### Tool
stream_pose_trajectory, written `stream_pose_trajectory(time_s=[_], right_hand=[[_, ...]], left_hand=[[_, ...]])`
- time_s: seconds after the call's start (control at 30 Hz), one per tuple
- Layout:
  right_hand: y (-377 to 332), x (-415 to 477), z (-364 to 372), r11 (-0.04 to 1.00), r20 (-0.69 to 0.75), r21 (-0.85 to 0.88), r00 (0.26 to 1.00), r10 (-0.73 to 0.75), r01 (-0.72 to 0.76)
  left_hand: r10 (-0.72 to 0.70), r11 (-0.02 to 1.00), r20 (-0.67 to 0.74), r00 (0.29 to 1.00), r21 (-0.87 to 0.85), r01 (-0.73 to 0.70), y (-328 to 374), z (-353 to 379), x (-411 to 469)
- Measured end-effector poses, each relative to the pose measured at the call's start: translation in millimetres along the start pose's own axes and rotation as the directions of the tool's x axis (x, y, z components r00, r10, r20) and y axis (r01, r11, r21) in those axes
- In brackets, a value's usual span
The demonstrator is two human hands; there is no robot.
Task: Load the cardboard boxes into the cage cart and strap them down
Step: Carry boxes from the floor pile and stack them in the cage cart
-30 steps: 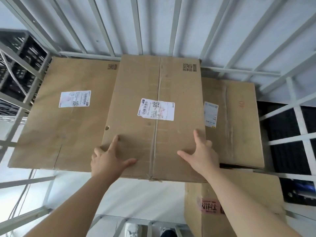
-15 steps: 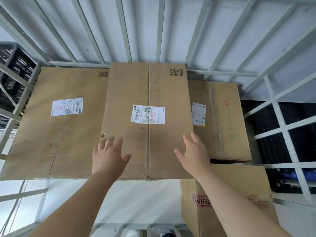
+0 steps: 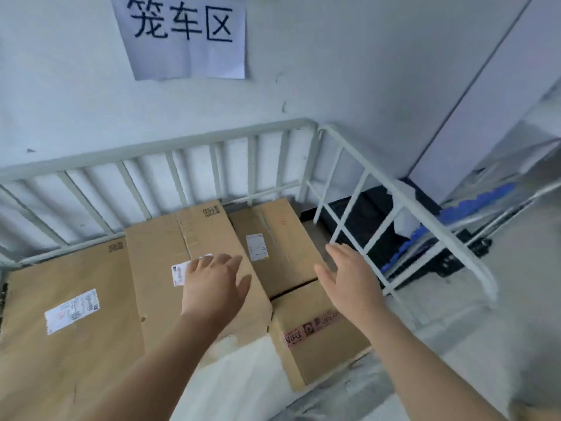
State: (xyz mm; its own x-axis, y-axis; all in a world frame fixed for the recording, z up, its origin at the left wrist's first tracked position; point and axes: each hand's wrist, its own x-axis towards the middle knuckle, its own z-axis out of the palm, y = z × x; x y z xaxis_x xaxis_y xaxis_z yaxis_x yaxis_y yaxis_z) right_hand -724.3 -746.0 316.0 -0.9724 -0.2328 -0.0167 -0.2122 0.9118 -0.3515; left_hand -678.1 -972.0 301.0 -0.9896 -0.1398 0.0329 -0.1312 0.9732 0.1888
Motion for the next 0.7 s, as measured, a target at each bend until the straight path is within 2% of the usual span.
stream_pose_trajectory(time_s=[0.17,0.3,0.47,0.6,0.7], right_hand=[[52.3,-99.1,-80.9,0.984,-0.153,0.046,0.972,0.179,-0.174],[101.0,-184.5,-127.2,0.937,-0.247,0.063,0.904,0.349,-0.345],[168.6,-299.2,-163.0,0.821,-0.337,0.094,0.758,0.559,-0.563],[235.6,-395.3,-172.8,0.760,-0.324,0.080,0.705,0.631,-0.645],[273.4,-465.8,-185.7,0.678,-0.402,0.181,0.576,0.712,-0.712]], left_hand=[[0.244,0.965,0.002,0.970,-0.096,-0.243,105.9,-51.3,-27.8],[0.461,0.884,0.036,0.887,-0.105,-0.455,197.5,-73.1,-62.9],[0.659,0.751,0.094,0.747,-0.151,-0.643,312.1,-67.4,-121.1],[0.761,0.648,0.129,0.635,-0.164,-0.744,402.5,-47.3,-180.7],[0.804,0.593,0.181,0.566,-0.173,-0.787,467.3,-25.5,-227.8]])
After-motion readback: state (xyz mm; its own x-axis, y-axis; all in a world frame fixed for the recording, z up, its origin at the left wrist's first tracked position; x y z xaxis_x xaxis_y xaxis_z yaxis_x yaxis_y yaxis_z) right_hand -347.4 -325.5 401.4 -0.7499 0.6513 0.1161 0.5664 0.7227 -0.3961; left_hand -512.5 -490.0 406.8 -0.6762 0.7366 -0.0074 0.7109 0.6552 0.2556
